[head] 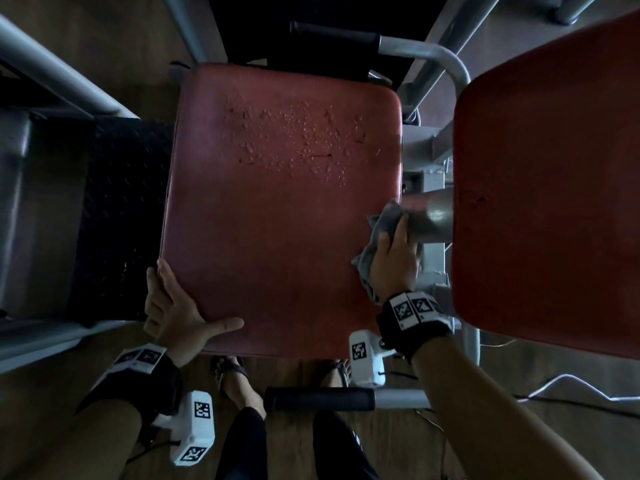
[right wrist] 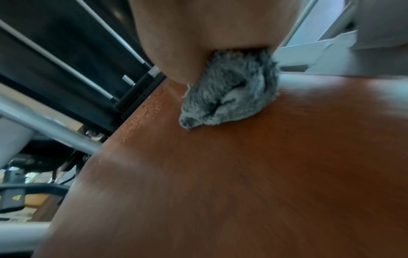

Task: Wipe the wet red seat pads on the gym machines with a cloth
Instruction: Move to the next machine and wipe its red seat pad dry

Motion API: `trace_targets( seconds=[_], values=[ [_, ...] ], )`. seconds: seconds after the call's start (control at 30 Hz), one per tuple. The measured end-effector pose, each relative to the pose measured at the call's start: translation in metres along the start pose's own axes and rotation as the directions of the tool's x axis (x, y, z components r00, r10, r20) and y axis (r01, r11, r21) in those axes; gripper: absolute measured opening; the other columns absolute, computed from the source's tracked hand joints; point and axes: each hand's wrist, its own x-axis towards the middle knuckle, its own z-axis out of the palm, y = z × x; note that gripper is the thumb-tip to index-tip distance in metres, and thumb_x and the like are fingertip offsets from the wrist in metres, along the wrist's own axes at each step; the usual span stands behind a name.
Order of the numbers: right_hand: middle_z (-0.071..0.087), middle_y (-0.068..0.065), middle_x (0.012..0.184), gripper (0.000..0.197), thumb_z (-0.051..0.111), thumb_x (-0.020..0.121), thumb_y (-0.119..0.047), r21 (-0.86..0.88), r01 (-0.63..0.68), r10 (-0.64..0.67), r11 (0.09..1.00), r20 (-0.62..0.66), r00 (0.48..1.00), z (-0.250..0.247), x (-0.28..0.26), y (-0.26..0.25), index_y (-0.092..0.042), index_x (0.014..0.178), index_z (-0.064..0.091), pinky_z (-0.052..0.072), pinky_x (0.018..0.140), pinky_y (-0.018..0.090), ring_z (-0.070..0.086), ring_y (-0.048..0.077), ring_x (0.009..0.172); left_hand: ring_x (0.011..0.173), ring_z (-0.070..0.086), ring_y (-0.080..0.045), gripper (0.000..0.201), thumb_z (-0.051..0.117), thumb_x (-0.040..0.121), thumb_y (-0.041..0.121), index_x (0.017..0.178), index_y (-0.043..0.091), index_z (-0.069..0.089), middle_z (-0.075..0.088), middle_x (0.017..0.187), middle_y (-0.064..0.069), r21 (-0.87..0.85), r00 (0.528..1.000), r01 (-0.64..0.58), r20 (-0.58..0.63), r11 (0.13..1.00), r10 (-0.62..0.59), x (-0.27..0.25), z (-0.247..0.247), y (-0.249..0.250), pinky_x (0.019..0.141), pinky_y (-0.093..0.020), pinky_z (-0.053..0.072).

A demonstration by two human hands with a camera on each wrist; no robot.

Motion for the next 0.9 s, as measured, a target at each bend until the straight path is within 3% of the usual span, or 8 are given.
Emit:
trace_targets(
  seconds=[0.1, 0.3, 0.4, 0.47, 0.57, 0.7, 0.8, 0.9],
  values=[
    [0.023, 0.005, 0.16, 0.056, 0.034, 0.104, -0.034, -0.013, 0.001, -0.001, 1.0, -0.01, 1.0, 0.002, 0.008, -0.004, -0.023, 0.155, 0.015, 0.022, 0.113, 0.052, 0.023, 0.034, 0.144, 0.148, 0.0, -0.039, 0.168, 0.087, 0.031, 0.065, 0.149, 0.035, -0.028, -0.019, 0.162, -0.007, -0.014, 1.0, -0.002, -0.004, 1.0, 0.002, 0.0, 0.0, 0.0, 0.116, -0.062, 0.015],
    [0.029, 0.013, 0.155, 0.055, 0.034, 0.104, -0.028, -0.146, 0.099, -0.109, 0.984, -0.058, 0.992, 0.006, 0.018, -0.006, -0.012, 0.155, 0.017, 0.032, 0.109, 0.049, 0.034, 0.035, 0.138, 0.149, -0.001, -0.038, 0.168, 0.084, 0.029, 0.067, 0.149, 0.033, -0.028, -0.019, 0.162, -0.009, -0.019, 1.0, 0.003, 0.001, 1.0, -0.003, -0.001, -0.001, 0.002, 0.118, -0.06, 0.014],
    [0.042, 0.019, 0.146, 0.056, 0.034, 0.104, -0.027, -0.18, 0.152, -0.173, 0.972, -0.106, 0.979, 0.005, 0.044, -0.023, -0.008, 0.154, 0.019, 0.038, 0.104, 0.042, 0.046, 0.036, 0.128, 0.149, -0.002, -0.038, 0.168, 0.082, 0.029, 0.069, 0.149, 0.031, -0.029, -0.021, 0.162, -0.009, -0.011, 1.0, 0.005, 0.018, 1.0, -0.004, -0.001, -0.001, 0.003, 0.119, -0.058, 0.012],
    [0.041, 0.017, 0.147, 0.056, 0.035, 0.104, -0.028, -0.176, 0.163, -0.186, 0.971, -0.124, 0.975, 0.003, 0.067, -0.039, -0.008, 0.154, 0.018, 0.039, 0.102, 0.038, 0.047, 0.034, 0.128, 0.15, -0.004, -0.037, 0.168, 0.082, 0.031, 0.068, 0.15, 0.029, -0.029, -0.021, 0.162, -0.01, -0.017, 1.0, -0.001, 0.026, 1.0, 0.001, -0.002, -0.002, 0.004, 0.12, -0.056, 0.01],
    [0.036, 0.022, 0.149, 0.061, 0.035, 0.103, -0.028, -0.223, 0.191, -0.212, 0.956, -0.077, 0.974, -0.005, 0.091, -0.058, -0.005, 0.154, 0.013, 0.034, 0.11, 0.047, 0.038, 0.038, 0.135, 0.149, -0.003, -0.038, 0.167, 0.082, 0.031, 0.068, 0.151, 0.026, -0.028, -0.02, 0.162, -0.011, -0.002, 1.0, -0.016, 0.017, 1.0, 0.016, -0.002, -0.002, 0.005, 0.119, -0.057, 0.011],
    [0.034, 0.022, 0.151, 0.055, 0.035, 0.104, -0.025, -0.216, 0.256, -0.277, 0.942, -0.074, 0.958, -0.005, 0.079, -0.05, -0.002, 0.153, 0.02, 0.035, 0.11, 0.046, 0.039, 0.039, 0.135, 0.149, -0.003, -0.037, 0.168, 0.08, 0.029, 0.071, 0.149, 0.03, -0.03, -0.021, 0.162, -0.009, -0.001, 1.0, -0.008, 0.023, 1.0, 0.008, -0.002, -0.002, 0.003, 0.119, -0.059, 0.013],
    [0.035, 0.015, 0.152, 0.058, 0.038, 0.103, -0.028, -0.192, 0.204, -0.228, 0.96, -0.114, 0.967, 0.002, 0.061, -0.034, -0.01, 0.155, 0.018, 0.042, 0.1, 0.038, 0.047, 0.035, 0.128, 0.149, -0.003, -0.037, 0.169, 0.08, 0.029, 0.072, 0.149, 0.028, -0.03, -0.022, 0.162, -0.01, 0.012, 0.999, -0.003, 0.038, 1.0, 0.003, -0.002, -0.004, 0.002, 0.12, -0.056, 0.011],
    [0.036, 0.015, 0.152, 0.059, 0.038, 0.103, -0.03, -0.244, 0.205, -0.239, 0.948, -0.116, 0.964, 0.005, 0.061, -0.035, -0.009, 0.155, 0.016, 0.046, 0.095, 0.041, 0.051, 0.036, 0.124, 0.15, -0.004, -0.037, 0.169, 0.079, 0.029, 0.074, 0.15, 0.025, -0.029, -0.021, 0.161, -0.012, 0.018, 0.999, -0.01, 0.044, 1.0, 0.009, -0.002, -0.004, 0.003, 0.121, -0.055, 0.01]
  ],
)
